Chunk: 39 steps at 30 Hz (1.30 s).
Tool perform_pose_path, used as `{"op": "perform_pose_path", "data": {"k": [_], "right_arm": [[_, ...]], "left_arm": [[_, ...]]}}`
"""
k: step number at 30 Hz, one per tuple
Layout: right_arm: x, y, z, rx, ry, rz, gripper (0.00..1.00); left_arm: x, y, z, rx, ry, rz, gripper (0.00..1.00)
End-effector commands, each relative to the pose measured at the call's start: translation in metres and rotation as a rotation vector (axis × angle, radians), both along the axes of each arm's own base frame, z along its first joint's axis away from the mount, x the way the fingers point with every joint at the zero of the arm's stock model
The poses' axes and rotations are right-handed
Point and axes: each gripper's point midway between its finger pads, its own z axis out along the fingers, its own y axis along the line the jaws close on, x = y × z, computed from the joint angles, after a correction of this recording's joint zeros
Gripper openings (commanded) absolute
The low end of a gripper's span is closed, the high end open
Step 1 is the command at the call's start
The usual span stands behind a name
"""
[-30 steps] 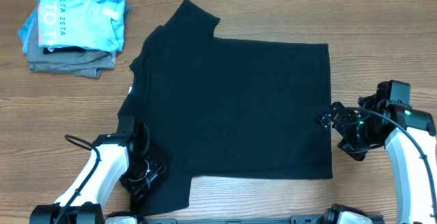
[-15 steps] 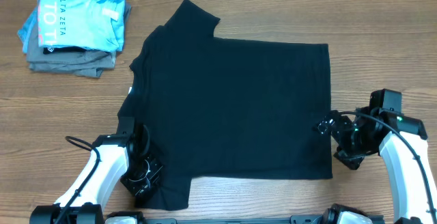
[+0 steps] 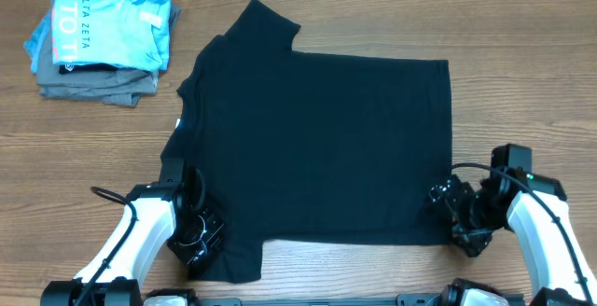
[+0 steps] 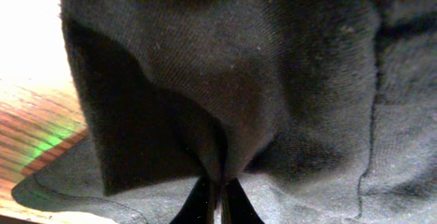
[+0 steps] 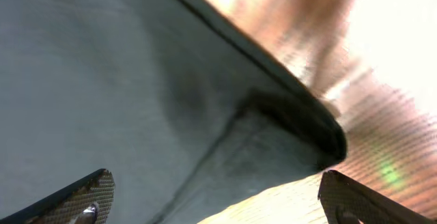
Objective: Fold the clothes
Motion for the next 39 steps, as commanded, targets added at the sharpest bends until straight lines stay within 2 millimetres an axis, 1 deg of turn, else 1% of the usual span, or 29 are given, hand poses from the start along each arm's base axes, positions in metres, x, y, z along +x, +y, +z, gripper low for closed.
{"op": "perform_pose_path", "data": {"k": [1, 3, 6, 12, 16, 19, 20, 21, 23, 24, 25, 27, 30, 33, 36, 39], "right_arm": [[-0.01, 0.001, -0.008, -0.007, 0.043, -0.044, 0.99], [-0.014, 0.002, -0.012, -0.005, 0.055, -0.05, 0.88], [-0.018, 0.003, -0.012, -0.002, 0.07, -0.054, 0.75], [-0.029, 0.006, -0.019, 0.006, 0.114, -0.094, 0.72], [-0.034, 0.008, -0.024, 0.014, 0.126, -0.1, 0.6], [-0.036, 0.011, -0.025, 0.025, 0.132, -0.101, 0.54], [-0.036, 0.011, -0.025, 0.027, 0.131, -0.101, 0.5], [-0.035, 0.012, -0.024, 0.033, 0.125, -0.102, 0.43], [-0.031, 0.014, -0.024, 0.048, 0.111, -0.106, 0.2], [-0.03, 0.014, -0.024, 0.049, 0.112, -0.12, 0.14], [-0.029, 0.014, -0.024, 0.049, 0.109, -0.128, 0.04], [-0.026, 0.013, -0.024, 0.046, 0.098, -0.128, 0.04], [-0.022, 0.012, -0.021, 0.044, 0.09, -0.142, 0.04], [-0.012, 0.008, -0.015, 0.035, 0.062, -0.144, 0.04], [0.002, 0.004, -0.006, 0.022, 0.021, -0.144, 0.04], [0.016, 0.0, 0.004, 0.014, -0.021, -0.143, 0.04]], "left_arm": [[0.002, -0.003, -0.003, -0.016, -0.017, -0.003, 0.04], [0.002, -0.004, -0.003, -0.021, -0.02, -0.003, 0.04], [0.002, -0.004, -0.003, -0.021, -0.02, -0.002, 0.04], [0.002, -0.004, -0.002, -0.022, -0.02, -0.002, 0.04], [0.002, -0.004, -0.002, -0.022, -0.02, -0.002, 0.04], [0.002, -0.004, -0.002, -0.023, -0.02, -0.005, 0.04], [0.002, -0.005, -0.002, -0.028, -0.021, -0.009, 0.04], [0.002, -0.006, -0.002, -0.04, -0.025, -0.02, 0.04], [0.005, -0.011, 0.0, -0.073, -0.04, -0.042, 0.04], [0.006, -0.014, 0.002, -0.089, -0.048, -0.054, 0.04], [0.008, -0.017, 0.004, -0.112, -0.06, -0.073, 0.04], [0.01, -0.021, 0.008, -0.14, -0.068, -0.103, 0.04], [0.007, -0.019, 0.015, -0.13, -0.045, -0.115, 0.04], [0.012, -0.018, 0.022, -0.124, -0.05, -0.129, 0.04], [0.021, -0.012, 0.031, -0.09, -0.065, -0.135, 0.04], [0.039, -0.007, 0.044, -0.053, -0.116, -0.142, 0.04]]}}
